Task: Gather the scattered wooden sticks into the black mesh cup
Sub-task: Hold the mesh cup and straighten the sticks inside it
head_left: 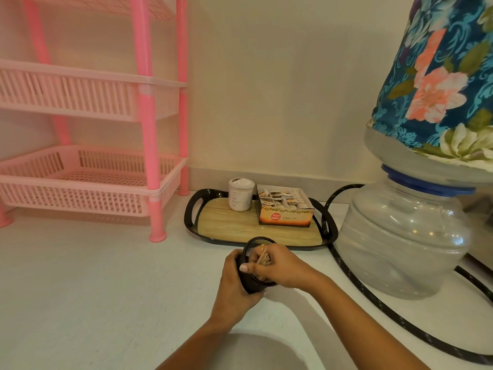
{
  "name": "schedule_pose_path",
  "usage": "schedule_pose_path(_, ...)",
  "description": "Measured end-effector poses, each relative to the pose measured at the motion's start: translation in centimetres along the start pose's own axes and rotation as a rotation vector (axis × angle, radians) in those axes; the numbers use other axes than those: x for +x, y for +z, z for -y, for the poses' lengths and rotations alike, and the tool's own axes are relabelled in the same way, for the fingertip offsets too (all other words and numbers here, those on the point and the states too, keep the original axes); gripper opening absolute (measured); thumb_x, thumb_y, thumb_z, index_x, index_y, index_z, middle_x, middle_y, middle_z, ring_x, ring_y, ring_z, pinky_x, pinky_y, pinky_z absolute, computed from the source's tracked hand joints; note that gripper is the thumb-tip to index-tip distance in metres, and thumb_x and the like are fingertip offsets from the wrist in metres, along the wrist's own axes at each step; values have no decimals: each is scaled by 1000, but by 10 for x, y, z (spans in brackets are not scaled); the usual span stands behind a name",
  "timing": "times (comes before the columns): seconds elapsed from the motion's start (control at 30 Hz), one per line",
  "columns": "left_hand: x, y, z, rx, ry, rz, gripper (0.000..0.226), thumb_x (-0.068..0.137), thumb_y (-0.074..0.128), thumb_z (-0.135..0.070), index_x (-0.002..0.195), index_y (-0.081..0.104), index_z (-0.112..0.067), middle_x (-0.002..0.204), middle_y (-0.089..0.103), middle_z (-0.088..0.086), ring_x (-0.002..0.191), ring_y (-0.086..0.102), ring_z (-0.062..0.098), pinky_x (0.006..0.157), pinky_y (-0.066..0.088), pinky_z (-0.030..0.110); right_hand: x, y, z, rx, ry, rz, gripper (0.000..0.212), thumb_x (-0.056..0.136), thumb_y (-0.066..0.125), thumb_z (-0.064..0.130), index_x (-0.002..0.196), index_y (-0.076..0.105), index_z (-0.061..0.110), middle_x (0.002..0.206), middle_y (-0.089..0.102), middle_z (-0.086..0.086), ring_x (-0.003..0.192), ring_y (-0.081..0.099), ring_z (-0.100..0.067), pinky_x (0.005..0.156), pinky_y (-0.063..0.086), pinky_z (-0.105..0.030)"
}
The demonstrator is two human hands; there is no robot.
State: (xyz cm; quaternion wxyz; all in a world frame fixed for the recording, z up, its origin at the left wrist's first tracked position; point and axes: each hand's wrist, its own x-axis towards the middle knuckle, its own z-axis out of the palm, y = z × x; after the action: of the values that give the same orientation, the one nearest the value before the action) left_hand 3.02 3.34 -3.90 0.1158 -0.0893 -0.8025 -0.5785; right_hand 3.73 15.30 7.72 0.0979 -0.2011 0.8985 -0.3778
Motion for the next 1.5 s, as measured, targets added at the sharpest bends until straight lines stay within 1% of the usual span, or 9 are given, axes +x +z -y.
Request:
schedule_pose_path(0.23, -1, 0, -1, 4, 19, -1, 92, 59, 85, -17, 121, 22, -42, 121, 37, -19, 115, 42, 4, 74, 35, -10, 0, -3, -4, -29, 17, -23, 26, 87, 53, 49, 68, 56, 31, 76, 56, 10, 71, 53, -3, 57, 39, -12)
schedule_pose_path(0.33, -1, -1, -3, 1, 24, 5, 92, 58, 85, -18, 119, 22, -45, 116, 36, -28, 109, 45, -1, 73, 35, -10, 1, -10, -3, -170, -16, -36, 34, 87, 54, 47, 77, 64, 16, 71, 57, 5, 64, 50, -5, 55, 36, -14)
schedule_pose_path(0.5, -1, -2, -3, -12, 34, 6, 91, 57, 86, -20, 116, 24, -49, 115, 38, -30, 110, 44, -8, 77, 36, -8, 0, -20, 2, -565, -64, -116, 18, 84, 62, 39, 90, 67, 23, 97, 67, 1, 82, 51, -9, 56, 35, -15)
schedule_pose_path(0.77, -2, -2, -4, -17, 29, 9, 91, 57, 85, -17, 121, 25, -42, 117, 40, -24, 109, 46, -1, 78, 35, -9, 3, -23, 24, -880, -95, -128, 20, 81, 64, 42, 91, 70, 25, 86, 51, 1, 80, 45, -14, 51, 25, -21)
schedule_pose_path(0.93, -3, -2, -5, -2, 28, -5, 90, 58, 83, -18, 120, 24, -45, 114, 39, -29, 105, 47, -6, 78, 36, -8, 6, -18, 26, -828, -25, 86, 26, 90, 55, 30, 106, 68, 14, 105, 64, -9, 89, 56, -21, 69, 40, -28)
schedule_pose_path(1.07, -3, -2, -6, 12, 19, -12, 91, 58, 84, -20, 121, 23, -46, 112, 41, -30, 103, 47, -10, 74, 37, -8, 2, -12, 23, -843, 80, 324, 28, 95, 43, 26, 93, 62, 5, 78, 54, -8, 70, 47, -19, 62, 36, -28)
schedule_pose_path(1.2, -3, -1, -6, 44, 37, -3, 91, 56, 84, -20, 120, 25, -44, 119, 44, -18, 110, 48, 3, 78, 41, -1, 1, -14, 25, -827, 150, 493, 34, 98, 34, 24, 104, 59, 2, 79, 48, -7, 80, 46, -24, 71, 35, -33)
schedule_pose_path(1.3, -3, -1, -6, 69, 64, 6, 91, 54, 84, -21, 114, 24, -51, 118, 42, -19, 110, 47, 2, 77, 41, -3, 0, -19, 28, -768, 173, 563, 33, 98, 31, 23, 117, 54, 8, 98, 51, -11, 89, 44, -21, 78, 35, -32)
schedule_pose_path(1.5, -4, 0, -8, 107, 74, -3, 95, 52, 84, -24, 106, 20, -69, 110, 41, -30, 104, 48, -9, 72, 38, -7, 0, -15, 23, -817, 272, 556, 38, 97, 32, 29, 115, 55, 6, 97, 49, -8, 88, 46, -23, 76, 35, -33)
